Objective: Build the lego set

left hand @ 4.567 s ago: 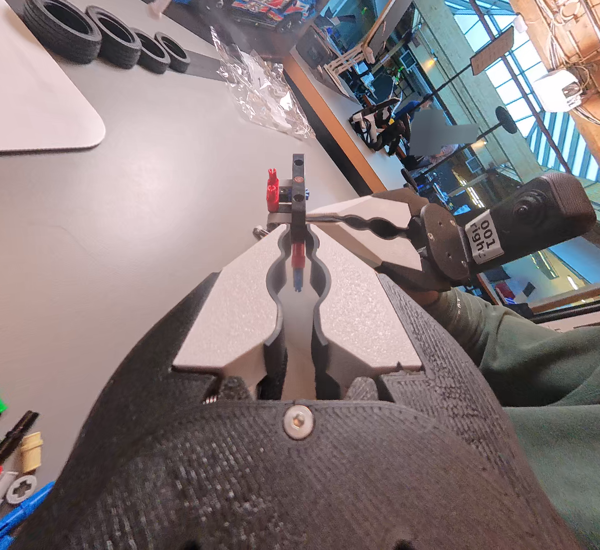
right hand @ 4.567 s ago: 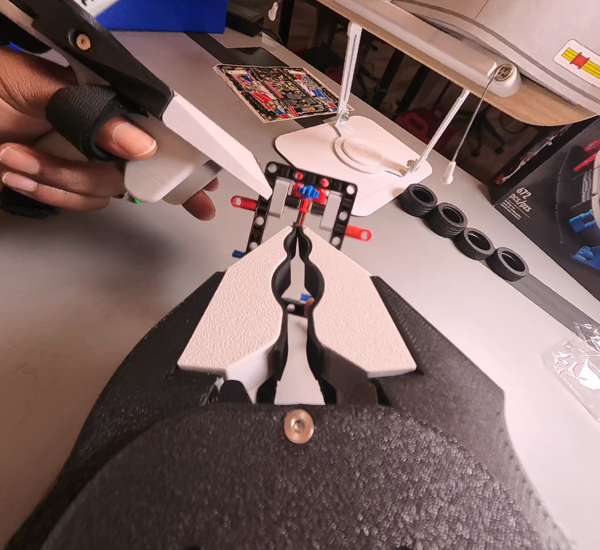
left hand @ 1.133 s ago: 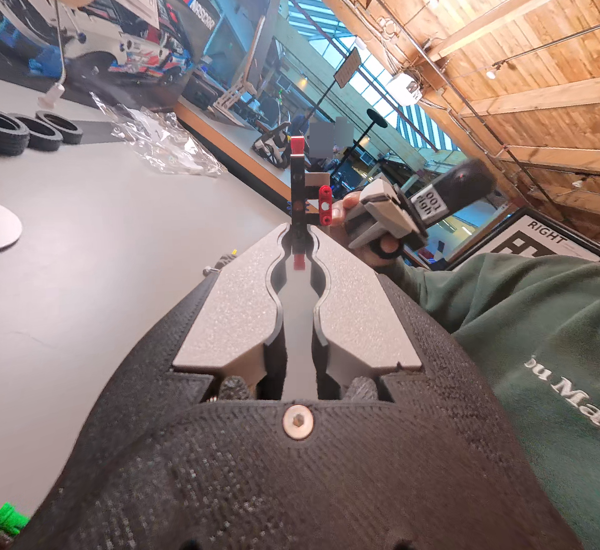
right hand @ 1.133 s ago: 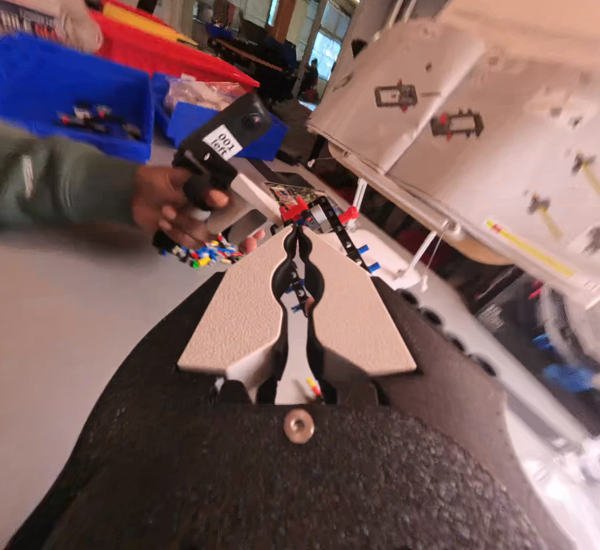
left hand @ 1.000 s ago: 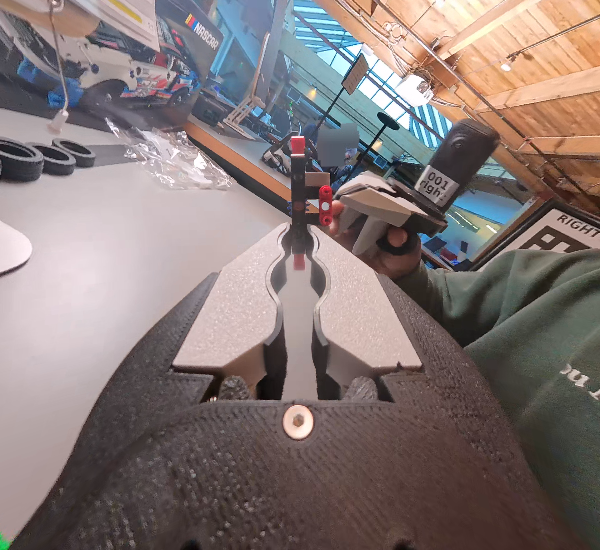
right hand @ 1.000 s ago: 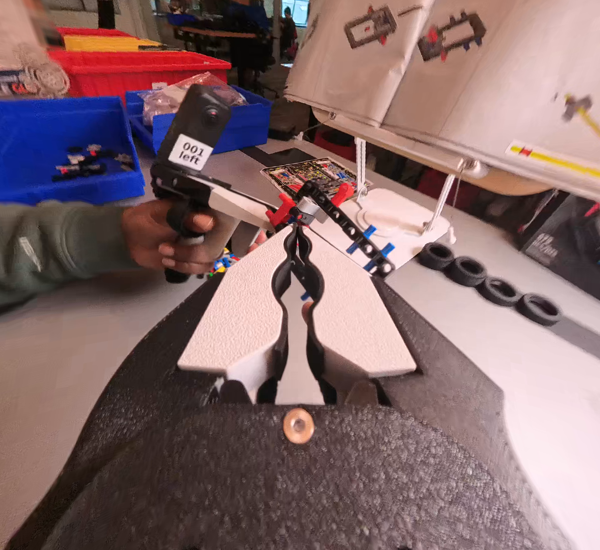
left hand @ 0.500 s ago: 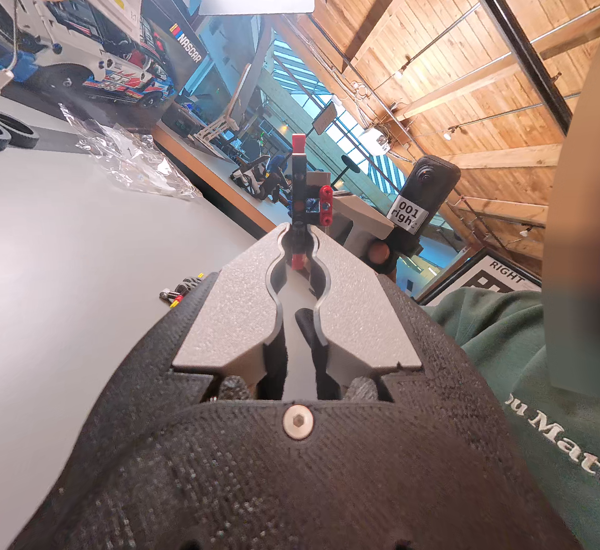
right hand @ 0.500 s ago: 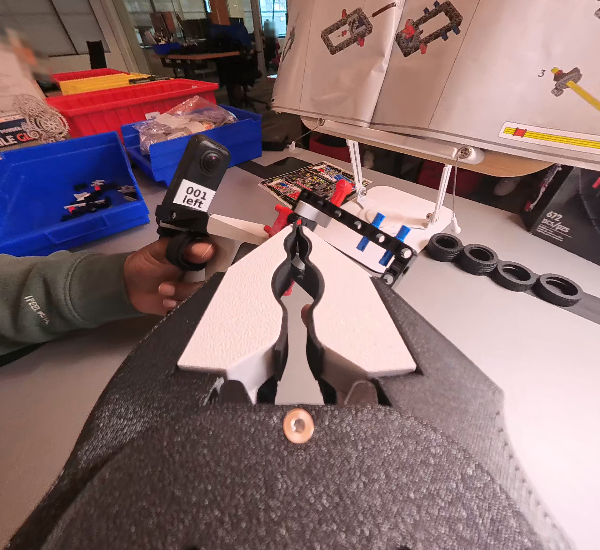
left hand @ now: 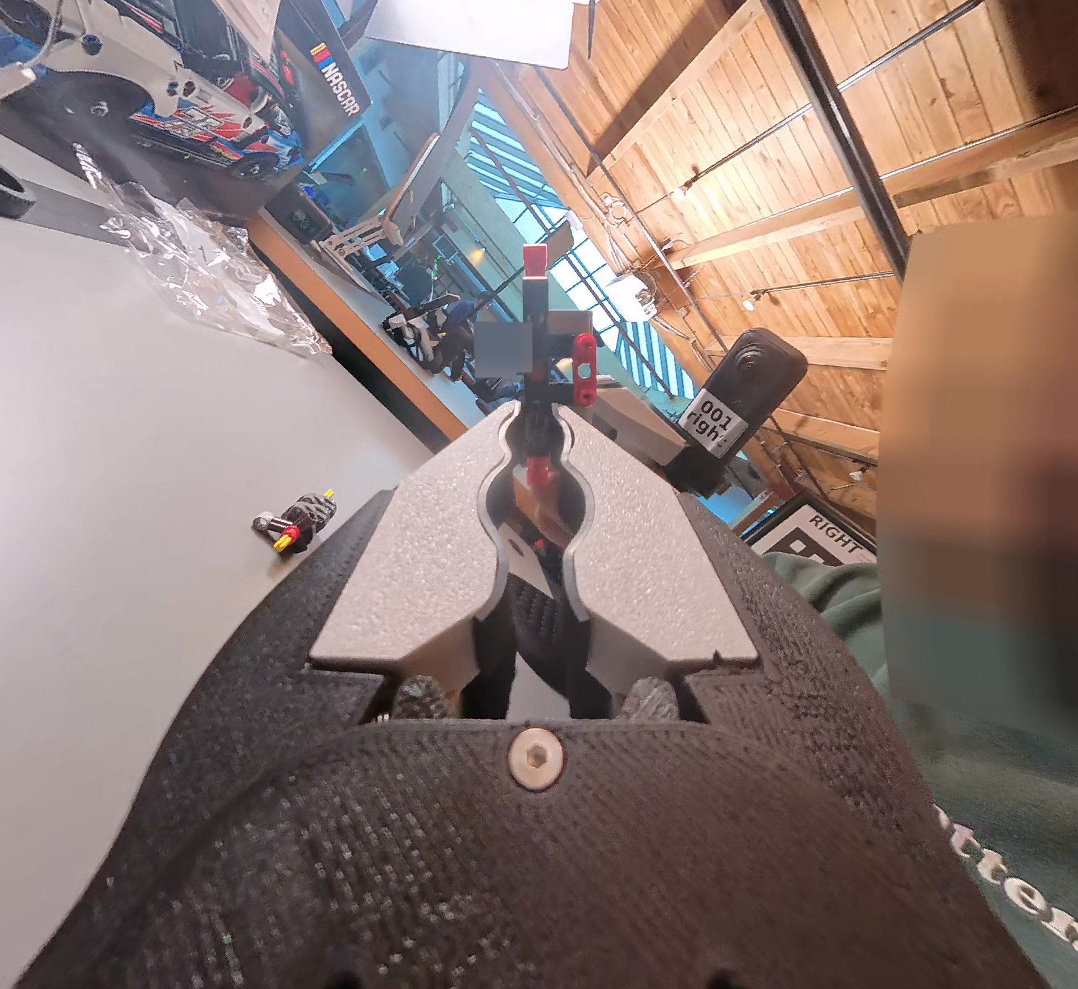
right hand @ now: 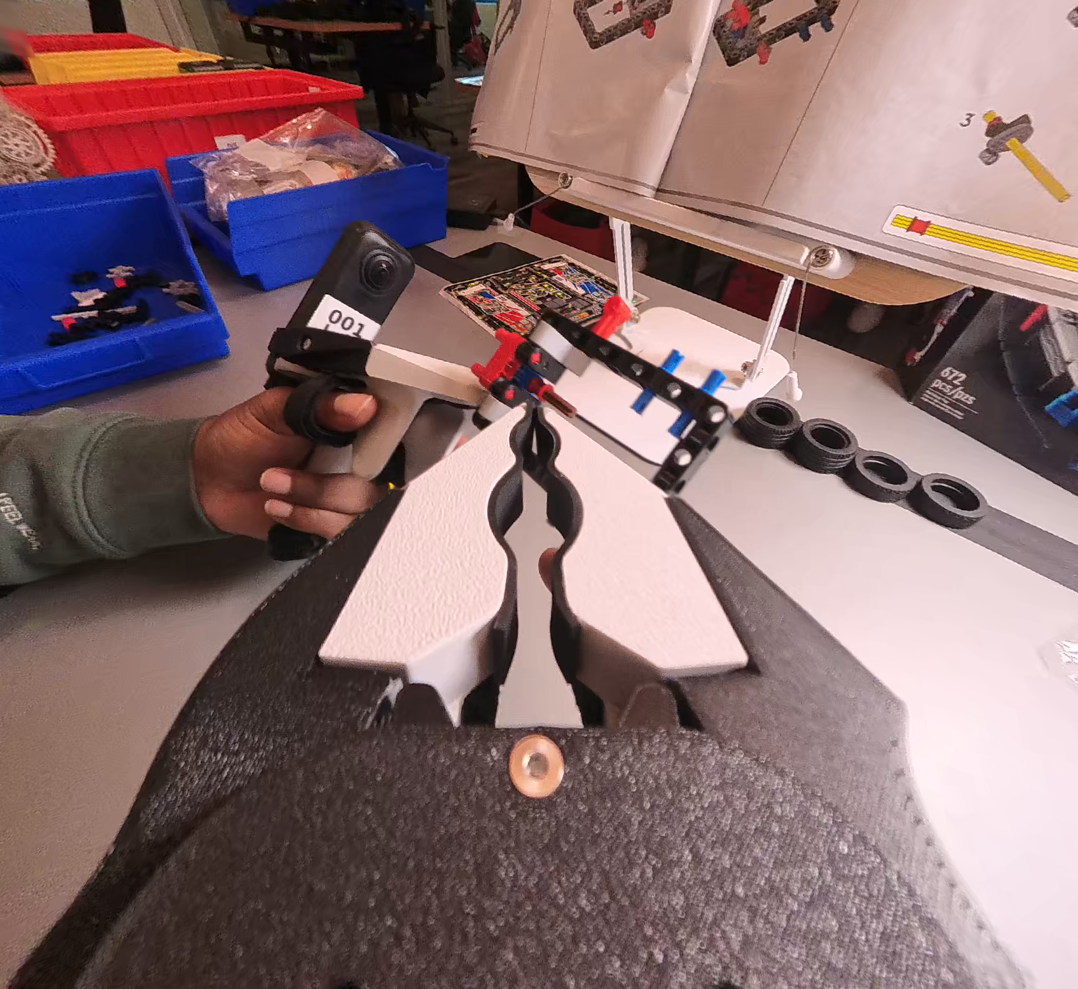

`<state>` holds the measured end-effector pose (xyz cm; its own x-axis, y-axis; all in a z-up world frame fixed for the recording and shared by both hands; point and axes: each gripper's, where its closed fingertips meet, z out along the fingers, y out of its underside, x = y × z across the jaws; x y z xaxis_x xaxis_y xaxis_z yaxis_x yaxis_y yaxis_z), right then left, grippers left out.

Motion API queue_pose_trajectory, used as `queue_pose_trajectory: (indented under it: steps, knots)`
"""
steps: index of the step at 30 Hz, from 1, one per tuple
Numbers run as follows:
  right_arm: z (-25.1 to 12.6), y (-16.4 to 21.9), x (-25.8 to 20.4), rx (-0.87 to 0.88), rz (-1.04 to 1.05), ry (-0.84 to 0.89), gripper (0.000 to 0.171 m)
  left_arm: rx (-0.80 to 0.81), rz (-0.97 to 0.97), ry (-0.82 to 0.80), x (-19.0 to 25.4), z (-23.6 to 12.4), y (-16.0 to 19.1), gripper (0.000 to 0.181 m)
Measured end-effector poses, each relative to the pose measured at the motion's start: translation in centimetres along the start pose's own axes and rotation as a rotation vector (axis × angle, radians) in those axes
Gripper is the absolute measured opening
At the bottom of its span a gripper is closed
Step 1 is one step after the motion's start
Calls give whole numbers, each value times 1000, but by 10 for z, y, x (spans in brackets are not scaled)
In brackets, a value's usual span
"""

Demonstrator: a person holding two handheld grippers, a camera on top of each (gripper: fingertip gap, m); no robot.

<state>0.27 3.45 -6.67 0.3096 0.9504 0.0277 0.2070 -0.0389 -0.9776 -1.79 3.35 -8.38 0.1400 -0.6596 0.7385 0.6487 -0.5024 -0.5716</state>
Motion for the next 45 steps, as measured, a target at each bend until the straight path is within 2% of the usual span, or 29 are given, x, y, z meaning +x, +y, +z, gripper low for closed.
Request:
queue_pose_trajectory:
  steps: [12,15,17,19,21,24,26,28,29,30,34,36,39,42,45]
  knots:
    - [5,0,-5,-6,-70,16,0,-10,42,-16,-4,-1,0,5]
    - [-3,-1,7,10,-101,46,0,-19,46,-92,-13,-4,-1,6]
    - [-11,-2,25,23,-171,96,2,-62,57,-223,-31,-9,3,6]
    - [-14,9,39,-14,-337,105,21,-110,36,-322,-45,-12,11,6]
    - [-9,38,42,-126,-482,27,45,-151,11,-370,-52,-12,20,6]
    - [4,93,43,-330,-527,-90,86,-220,-5,-418,-59,-11,36,6]
    - [10,115,45,-413,-585,-111,99,-246,-13,-434,-61,-10,43,6]
    - [12,129,47,-459,-613,-124,96,-259,-18,-448,-62,-11,46,6]
    - [13,131,48,-452,-622,-124,83,-263,-21,-455,-62,-11,47,6]
    - [13,132,47,-438,-632,-139,80,-271,-27,-461,-62,-12,50,6]
    - [2,131,28,-415,-553,-290,79,-307,-59,-427,-44,-19,63,9]
    - [-10,135,14,-445,-525,-381,79,-391,-6,-411,-29,-28,74,36]
    - [-28,150,-12,-509,-492,-524,78,-512,188,-451,-15,-51,85,62]
    - [-33,167,-32,-583,-489,-608,78,-644,414,-537,-24,-75,96,73]
    - [-32,175,-43,-640,-489,-669,79,-805,554,-536,-35,-81,116,84]
